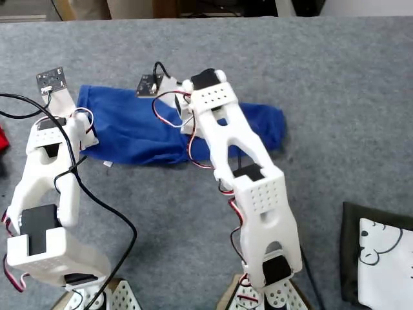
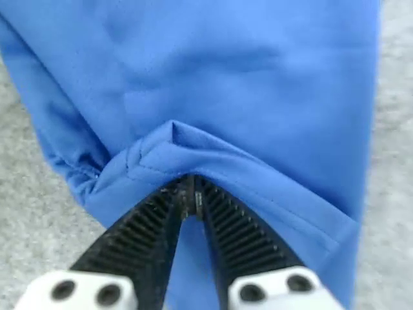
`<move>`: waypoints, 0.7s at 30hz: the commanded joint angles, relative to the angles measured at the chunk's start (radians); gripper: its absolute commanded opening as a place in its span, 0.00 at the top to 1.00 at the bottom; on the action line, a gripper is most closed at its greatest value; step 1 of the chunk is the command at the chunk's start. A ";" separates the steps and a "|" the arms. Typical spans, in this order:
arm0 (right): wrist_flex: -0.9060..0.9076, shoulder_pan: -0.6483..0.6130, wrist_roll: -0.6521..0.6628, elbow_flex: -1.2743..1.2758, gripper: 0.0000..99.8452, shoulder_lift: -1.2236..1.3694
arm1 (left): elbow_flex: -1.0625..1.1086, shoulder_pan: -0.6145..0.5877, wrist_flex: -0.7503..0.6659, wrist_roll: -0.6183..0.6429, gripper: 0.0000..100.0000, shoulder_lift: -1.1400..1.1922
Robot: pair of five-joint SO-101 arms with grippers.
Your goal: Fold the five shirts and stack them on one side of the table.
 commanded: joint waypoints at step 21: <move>0.081 0.255 -0.064 -0.251 0.99 0.087 | 0.002 -0.003 -0.017 0.011 0.98 -0.007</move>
